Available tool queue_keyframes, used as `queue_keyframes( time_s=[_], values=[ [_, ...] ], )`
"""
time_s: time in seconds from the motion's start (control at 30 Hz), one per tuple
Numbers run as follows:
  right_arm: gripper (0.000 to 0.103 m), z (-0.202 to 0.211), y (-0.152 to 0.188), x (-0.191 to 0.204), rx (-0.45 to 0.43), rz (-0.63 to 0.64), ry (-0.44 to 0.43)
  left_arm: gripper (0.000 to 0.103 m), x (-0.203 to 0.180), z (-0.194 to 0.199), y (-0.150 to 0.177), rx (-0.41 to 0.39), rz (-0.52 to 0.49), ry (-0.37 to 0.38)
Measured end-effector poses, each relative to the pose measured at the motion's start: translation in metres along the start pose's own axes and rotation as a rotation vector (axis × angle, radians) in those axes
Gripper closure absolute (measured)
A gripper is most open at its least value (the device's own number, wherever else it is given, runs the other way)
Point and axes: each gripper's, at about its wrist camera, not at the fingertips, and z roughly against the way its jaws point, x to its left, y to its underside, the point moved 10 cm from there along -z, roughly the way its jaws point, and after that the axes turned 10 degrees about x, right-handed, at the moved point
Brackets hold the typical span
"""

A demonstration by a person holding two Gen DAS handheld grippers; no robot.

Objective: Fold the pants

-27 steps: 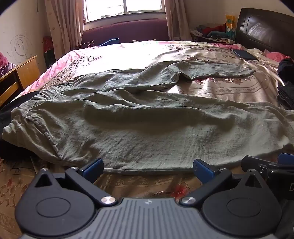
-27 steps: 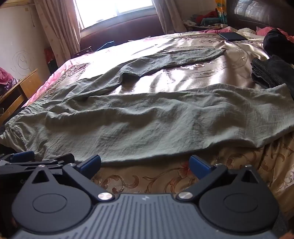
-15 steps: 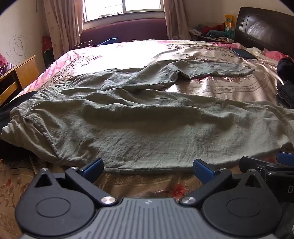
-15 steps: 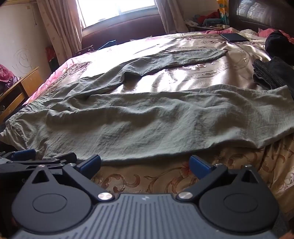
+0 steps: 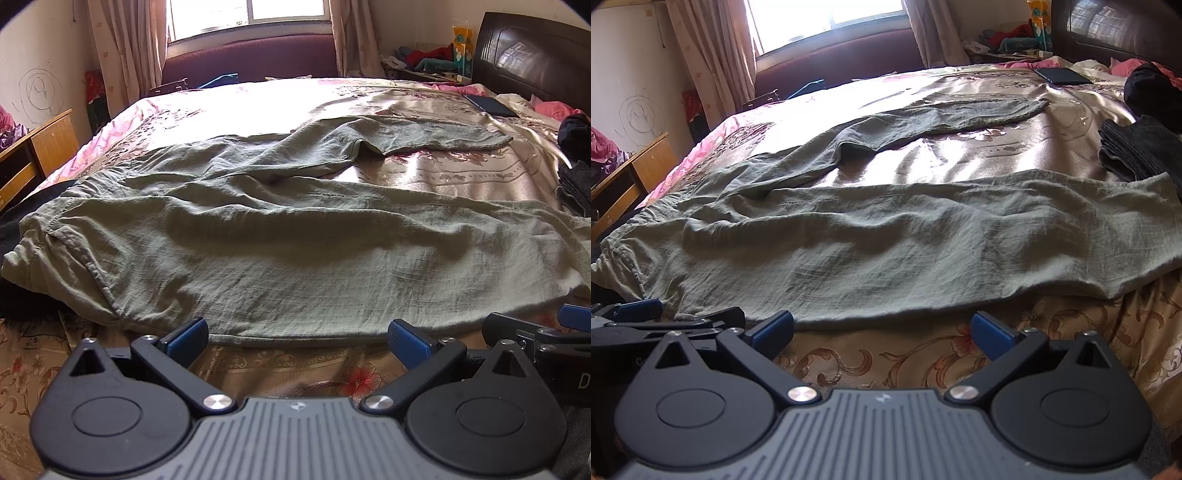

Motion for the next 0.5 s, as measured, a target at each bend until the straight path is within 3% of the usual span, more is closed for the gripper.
queue_keyframes(
  time_s=[0.5],
  values=[
    [0.001,-0.0040,0.0007,-0.0084,0.018,-0.019,0.047,0.000,-0.0017,0.0010,0.0002,-0.002,-0.007,0.007]
  ],
)
